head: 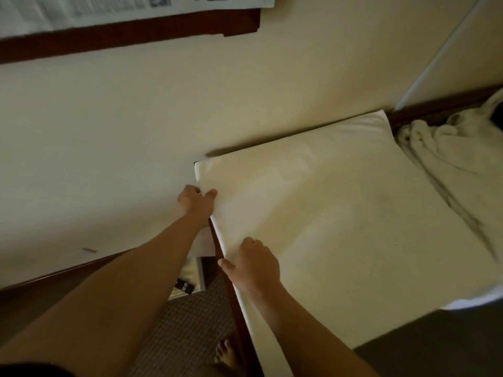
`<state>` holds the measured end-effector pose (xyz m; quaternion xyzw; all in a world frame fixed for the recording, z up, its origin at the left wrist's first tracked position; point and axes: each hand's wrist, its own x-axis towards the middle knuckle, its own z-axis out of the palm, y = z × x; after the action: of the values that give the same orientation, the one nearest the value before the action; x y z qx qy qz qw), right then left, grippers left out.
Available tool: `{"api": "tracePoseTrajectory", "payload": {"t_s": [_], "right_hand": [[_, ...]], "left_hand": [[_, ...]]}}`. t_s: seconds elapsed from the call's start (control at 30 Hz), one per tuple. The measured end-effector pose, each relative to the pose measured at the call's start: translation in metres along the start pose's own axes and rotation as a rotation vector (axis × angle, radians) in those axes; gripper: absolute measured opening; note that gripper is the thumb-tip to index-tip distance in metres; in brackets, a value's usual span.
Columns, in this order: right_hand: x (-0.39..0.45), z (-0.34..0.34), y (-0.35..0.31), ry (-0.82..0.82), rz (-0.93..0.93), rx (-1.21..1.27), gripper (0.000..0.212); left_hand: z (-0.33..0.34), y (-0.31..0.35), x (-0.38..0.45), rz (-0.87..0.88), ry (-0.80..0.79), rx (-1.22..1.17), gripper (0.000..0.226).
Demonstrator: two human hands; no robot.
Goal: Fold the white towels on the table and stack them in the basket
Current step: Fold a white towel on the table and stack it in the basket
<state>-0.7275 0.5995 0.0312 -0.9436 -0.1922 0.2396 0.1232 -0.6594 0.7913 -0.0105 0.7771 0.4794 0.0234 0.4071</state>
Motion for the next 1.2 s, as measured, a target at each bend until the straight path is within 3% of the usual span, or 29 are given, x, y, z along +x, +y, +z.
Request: {"api": "tracePoseTrajectory", "payload": {"t_s": [0.13, 0.23, 0.37, 0.53, 0.87, 1.03, 1.2], "right_hand": [[-0.013, 0.013, -0.016, 0.085, 0.015, -0.005, 0.049], [-0.021, 0.014, -0.029, 0.096, -0.01, -0.057, 0.032], [-0.028, 0.015, -0.035, 0.08, -0.02, -0.068, 0.032], [-0.03, 0.01, -0.038, 0.085, 0.084, 0.149, 0.022], [-0.042, -0.023, -0.061, -0.096, 0.059, 0.507, 0.02], [-0.048, -0.042, -0.054, 0.048, 0.02, 0.706, 0.032], [-0.039, -0.084, -0.002, 0.239, 0.097, 0.801, 0.042]], "left_hand": [[-0.008, 0.004, 0.014, -0.099, -0.085, 0.039, 0.054], [-0.011, 0.009, 0.017, -0.079, -0.101, 0.036, 0.042], [-0.021, 0.013, 0.02, -0.099, -0.12, -0.071, 0.032], [-0.033, 0.017, 0.022, -0.098, -0.092, -0.112, 0.028], [-0.062, 0.031, -0.004, -0.081, 0.086, -0.225, 0.033], [-0.066, 0.064, -0.029, 0.045, 0.102, -0.263, 0.021], [-0.054, 0.124, -0.053, 0.158, 0.014, -0.28, 0.015]]}}
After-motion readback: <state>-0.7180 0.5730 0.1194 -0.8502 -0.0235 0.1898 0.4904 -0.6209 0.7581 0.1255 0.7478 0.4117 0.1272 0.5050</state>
